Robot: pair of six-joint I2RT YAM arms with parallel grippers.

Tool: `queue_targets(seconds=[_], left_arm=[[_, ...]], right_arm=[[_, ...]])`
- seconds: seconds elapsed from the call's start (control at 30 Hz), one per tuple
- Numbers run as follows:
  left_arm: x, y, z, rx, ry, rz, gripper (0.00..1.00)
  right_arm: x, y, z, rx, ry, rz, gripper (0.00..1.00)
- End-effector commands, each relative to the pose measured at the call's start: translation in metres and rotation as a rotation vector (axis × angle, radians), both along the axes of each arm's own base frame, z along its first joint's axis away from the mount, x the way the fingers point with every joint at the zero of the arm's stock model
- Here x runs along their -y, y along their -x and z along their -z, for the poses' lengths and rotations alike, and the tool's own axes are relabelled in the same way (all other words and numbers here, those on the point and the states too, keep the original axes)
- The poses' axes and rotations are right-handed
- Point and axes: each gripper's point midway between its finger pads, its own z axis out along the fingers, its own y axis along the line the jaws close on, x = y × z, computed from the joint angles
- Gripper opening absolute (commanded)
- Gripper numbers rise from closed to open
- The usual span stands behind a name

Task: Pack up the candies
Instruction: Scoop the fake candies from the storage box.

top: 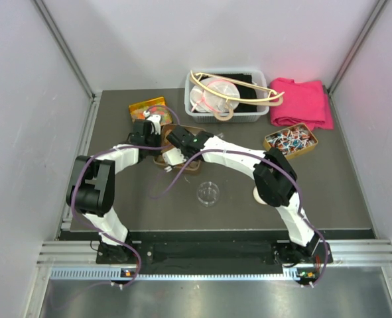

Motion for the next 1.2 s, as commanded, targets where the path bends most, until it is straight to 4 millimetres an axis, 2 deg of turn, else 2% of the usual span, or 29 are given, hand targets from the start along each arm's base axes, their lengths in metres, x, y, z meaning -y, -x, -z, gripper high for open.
queue_targets(seconds=[0.0,0.13,0.27,0.4,0.67,0.83,1.0,1.07,1.17], left_arm=[[0.028,-0.045,-0.066,0.226,0.147,0.023,0.0],[0.03,-0.045,-0.066,0.224,0.15,0.028,0.0],[0.031,-0.045,-0.065,0.222,0.151,0.031,0.0],[0.032,-0.045,-0.067,0.227,0.149,0.03,0.0],[0.035,-0.043,-0.072,0.224,0.154,0.021,0.0],[0.029,-0.043,-0.079,0.217,0.136,-0.042,0.0],[0.026,-0.041,-0.084,0.216,0.135,-0.064,0.0],[0.026,-0.041,-0.086,0.22,0.139,-0.07,0.0],[0.028,-0.04,-0.087,0.22,0.144,-0.066,0.0]], right_arm=[[-0.02,0.034,-0.001,-0.148,-0.154,-0.035,0.0],[-0.017,0.037,0.003,-0.171,-0.182,-0.009,0.0],[-0.017,0.03,0.002,-0.128,-0.196,-0.011,0.0],[-0.025,0.023,0.0,-0.078,-0.203,-0.002,0.0],[-0.046,0.019,0.013,0.003,-0.173,0.008,0.0],[-0.057,0.02,0.005,0.08,-0.159,0.054,0.0],[-0.057,0.017,0.006,0.138,-0.15,0.112,0.0],[-0.06,0.019,0.001,0.142,-0.175,0.127,0.0],[-0.062,0.025,0.005,0.124,-0.177,0.123,0.0]])
